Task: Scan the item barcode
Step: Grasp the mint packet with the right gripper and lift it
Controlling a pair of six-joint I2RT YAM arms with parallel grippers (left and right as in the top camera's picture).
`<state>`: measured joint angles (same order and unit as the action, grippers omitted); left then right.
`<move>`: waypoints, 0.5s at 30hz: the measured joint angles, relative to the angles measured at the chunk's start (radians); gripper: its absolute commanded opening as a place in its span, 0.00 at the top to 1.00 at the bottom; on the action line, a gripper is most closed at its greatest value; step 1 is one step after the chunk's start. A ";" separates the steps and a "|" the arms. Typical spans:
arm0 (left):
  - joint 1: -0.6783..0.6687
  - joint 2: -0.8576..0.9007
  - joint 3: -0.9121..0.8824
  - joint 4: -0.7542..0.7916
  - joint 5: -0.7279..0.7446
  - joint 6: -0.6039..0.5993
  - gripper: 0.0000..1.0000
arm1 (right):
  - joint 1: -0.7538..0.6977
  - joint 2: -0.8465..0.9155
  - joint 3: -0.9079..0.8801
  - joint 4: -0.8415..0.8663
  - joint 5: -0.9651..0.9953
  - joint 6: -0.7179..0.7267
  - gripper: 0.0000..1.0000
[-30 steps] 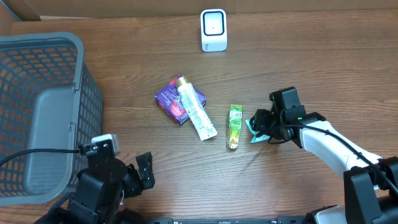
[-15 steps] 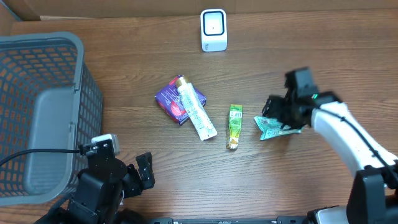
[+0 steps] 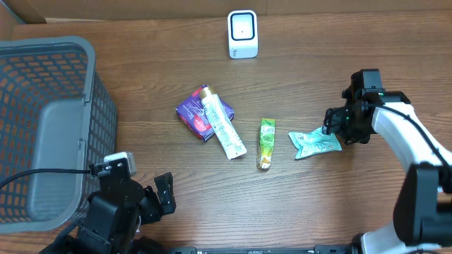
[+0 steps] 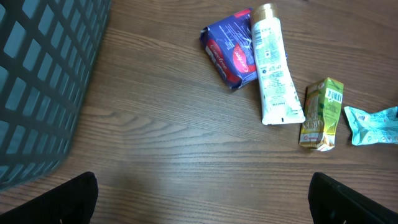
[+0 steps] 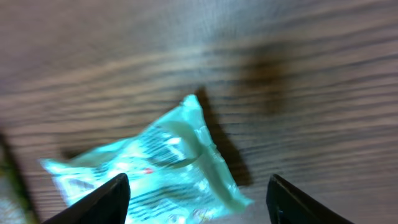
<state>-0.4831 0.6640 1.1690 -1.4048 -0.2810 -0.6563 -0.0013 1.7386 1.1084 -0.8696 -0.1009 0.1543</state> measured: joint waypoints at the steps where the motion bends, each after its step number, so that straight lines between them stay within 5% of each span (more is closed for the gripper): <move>1: 0.000 0.000 0.000 0.000 0.000 0.000 0.00 | -0.006 0.024 -0.002 0.001 -0.005 -0.011 0.32; 15: 0.000 0.000 0.000 0.000 0.000 0.000 0.01 | -0.016 0.086 -0.004 -0.084 -0.161 -0.124 0.40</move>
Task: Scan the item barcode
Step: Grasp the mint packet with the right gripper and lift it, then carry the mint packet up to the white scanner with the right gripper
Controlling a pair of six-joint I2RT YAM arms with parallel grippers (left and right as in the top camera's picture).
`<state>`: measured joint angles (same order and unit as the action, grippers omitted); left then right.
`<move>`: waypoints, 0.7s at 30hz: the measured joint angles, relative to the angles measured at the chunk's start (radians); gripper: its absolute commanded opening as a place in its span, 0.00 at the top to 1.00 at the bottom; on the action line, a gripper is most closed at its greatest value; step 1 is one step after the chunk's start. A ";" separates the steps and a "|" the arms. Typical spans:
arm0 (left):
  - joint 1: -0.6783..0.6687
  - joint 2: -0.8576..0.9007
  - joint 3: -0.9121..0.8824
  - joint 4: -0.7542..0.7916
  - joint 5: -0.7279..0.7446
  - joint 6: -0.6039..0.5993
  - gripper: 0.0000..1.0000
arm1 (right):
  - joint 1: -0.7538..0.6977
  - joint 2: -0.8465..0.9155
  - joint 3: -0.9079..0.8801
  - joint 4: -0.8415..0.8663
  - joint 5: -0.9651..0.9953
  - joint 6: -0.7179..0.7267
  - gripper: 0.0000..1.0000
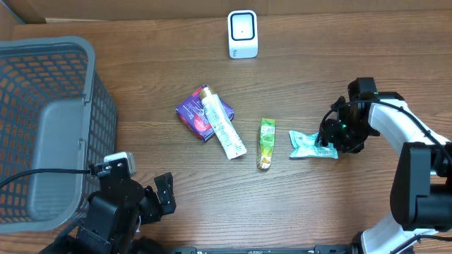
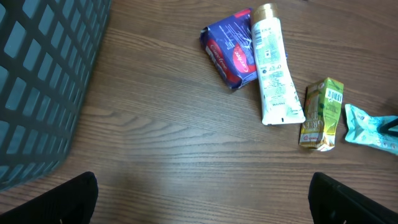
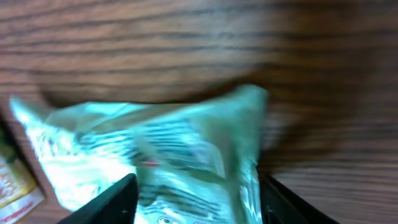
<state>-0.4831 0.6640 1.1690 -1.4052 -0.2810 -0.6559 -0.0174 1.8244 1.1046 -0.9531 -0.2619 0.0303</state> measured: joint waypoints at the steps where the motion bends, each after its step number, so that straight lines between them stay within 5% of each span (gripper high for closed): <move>1: 0.000 0.000 0.000 0.000 0.000 0.000 0.00 | 0.000 0.000 -0.001 0.001 -0.011 -0.004 0.42; 6: 0.000 0.000 0.000 0.000 0.000 0.000 0.00 | 0.000 0.000 -0.051 0.092 -0.066 0.001 0.50; 14: 0.000 0.000 0.000 0.000 0.000 0.000 0.00 | -0.009 -0.047 -0.169 0.259 -0.173 0.098 0.83; 21: 0.000 0.000 0.000 0.000 0.000 0.000 0.01 | -0.009 -0.043 -0.169 0.260 -0.221 0.142 0.94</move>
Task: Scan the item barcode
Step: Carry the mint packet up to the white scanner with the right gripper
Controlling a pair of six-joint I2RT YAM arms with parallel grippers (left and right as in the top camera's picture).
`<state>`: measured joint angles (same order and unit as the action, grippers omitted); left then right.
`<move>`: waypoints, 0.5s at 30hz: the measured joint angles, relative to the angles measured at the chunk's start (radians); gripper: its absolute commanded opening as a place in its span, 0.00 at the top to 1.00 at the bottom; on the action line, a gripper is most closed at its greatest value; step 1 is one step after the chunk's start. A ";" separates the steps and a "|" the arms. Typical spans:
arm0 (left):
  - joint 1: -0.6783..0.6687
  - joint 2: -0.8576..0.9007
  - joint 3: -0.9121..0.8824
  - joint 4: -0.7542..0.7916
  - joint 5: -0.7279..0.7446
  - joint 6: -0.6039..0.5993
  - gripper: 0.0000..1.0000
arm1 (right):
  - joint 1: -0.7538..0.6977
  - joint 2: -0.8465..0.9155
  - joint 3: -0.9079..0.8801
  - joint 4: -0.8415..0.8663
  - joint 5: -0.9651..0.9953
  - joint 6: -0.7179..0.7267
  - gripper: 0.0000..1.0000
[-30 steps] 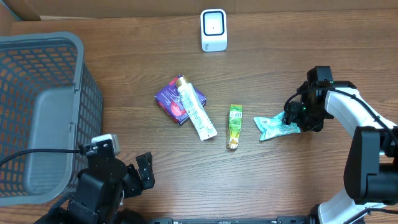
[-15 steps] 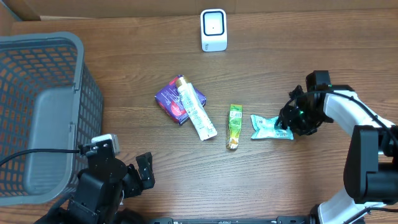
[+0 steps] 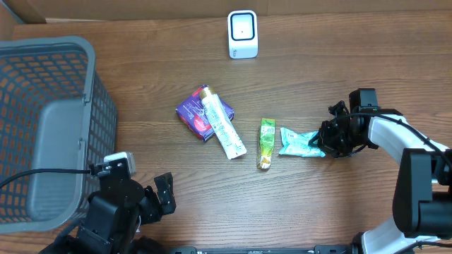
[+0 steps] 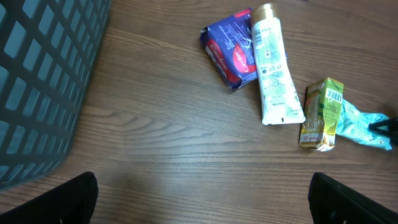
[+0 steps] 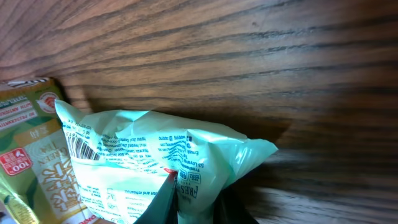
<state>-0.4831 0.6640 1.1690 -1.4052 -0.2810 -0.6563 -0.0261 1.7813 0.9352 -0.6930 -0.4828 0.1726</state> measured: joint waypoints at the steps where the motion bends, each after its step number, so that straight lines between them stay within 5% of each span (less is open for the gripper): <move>1: 0.000 0.000 0.000 0.000 0.000 0.000 0.00 | 0.000 0.003 0.001 -0.003 -0.009 0.003 0.95; 15: 0.000 0.000 0.000 0.000 0.000 0.000 0.01 | 0.001 0.031 0.069 -0.121 -0.014 0.010 0.96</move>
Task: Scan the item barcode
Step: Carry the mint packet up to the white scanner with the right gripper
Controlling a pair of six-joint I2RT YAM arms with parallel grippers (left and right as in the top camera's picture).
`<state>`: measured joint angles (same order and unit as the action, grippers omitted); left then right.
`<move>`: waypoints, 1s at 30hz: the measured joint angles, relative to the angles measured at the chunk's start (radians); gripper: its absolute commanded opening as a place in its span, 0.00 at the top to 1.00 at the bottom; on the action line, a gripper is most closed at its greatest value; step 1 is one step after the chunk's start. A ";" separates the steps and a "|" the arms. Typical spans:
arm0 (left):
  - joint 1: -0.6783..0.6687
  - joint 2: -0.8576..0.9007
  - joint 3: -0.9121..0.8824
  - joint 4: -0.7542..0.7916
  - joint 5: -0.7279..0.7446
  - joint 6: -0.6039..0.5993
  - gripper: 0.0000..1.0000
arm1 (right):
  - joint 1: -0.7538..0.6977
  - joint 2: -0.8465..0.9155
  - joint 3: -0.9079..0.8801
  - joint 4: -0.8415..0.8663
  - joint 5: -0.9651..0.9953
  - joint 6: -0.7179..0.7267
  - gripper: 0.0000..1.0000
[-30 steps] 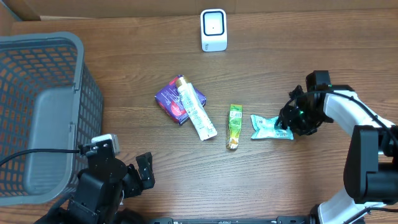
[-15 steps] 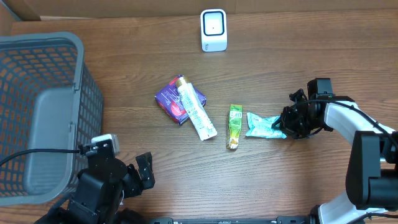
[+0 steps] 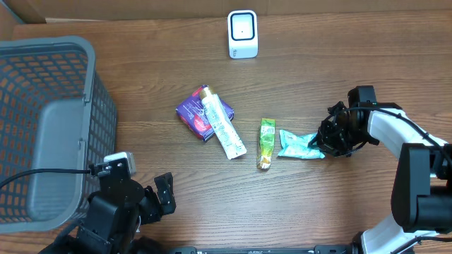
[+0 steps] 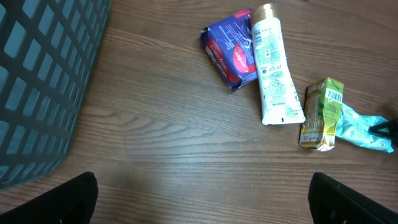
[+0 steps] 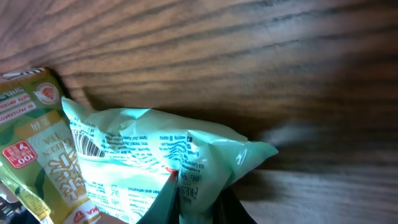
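Observation:
A teal plastic packet [image 3: 298, 144] lies on the wooden table just right of a green carton [image 3: 266, 142]. My right gripper [image 3: 324, 144] is shut on the packet's right end. In the right wrist view the packet [image 5: 143, 155] fills the lower middle, pinched between the dark fingers of the right gripper [image 5: 200, 202], with a barcode near its left end. The white scanner [image 3: 242, 33] stands at the table's far edge. My left gripper [image 4: 202, 202] is open over bare wood at the front left, holding nothing.
A purple packet [image 3: 196, 113] and a white tube [image 3: 223, 127] lie side by side at the table's middle. A large grey basket [image 3: 42, 127] stands at the left. The green carton [image 5: 37, 130] almost touches the teal packet.
Almost nothing differs. My right gripper stays shut on the teal packet's right end, and the view from it has shifted slightly. The left arm has not moved.
My right gripper was open above the right end of the teal packet. Then it was lower, with its fingers on both sides of that end. Then it was shut on the packet, which had moved left up to the green carton, where it still lies.

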<state>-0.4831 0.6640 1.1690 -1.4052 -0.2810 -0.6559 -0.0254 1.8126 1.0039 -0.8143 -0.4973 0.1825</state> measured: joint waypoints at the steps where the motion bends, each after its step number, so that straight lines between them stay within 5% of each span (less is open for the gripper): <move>1: 0.000 0.000 0.000 0.000 0.000 0.000 0.00 | 0.000 0.000 0.009 -0.013 0.005 0.000 0.96; 16: 0.000 0.000 0.000 0.000 0.000 0.000 0.01 | 0.000 -0.205 0.205 -0.206 0.083 -0.031 0.96; 30: 0.000 0.000 0.000 0.000 0.000 0.000 0.01 | 0.003 -0.494 0.223 -0.168 0.022 -0.124 0.96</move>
<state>-0.4831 0.6640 1.1690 -1.4052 -0.2810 -0.6563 -0.0223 1.3190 1.2270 -0.9821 -0.4755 0.0589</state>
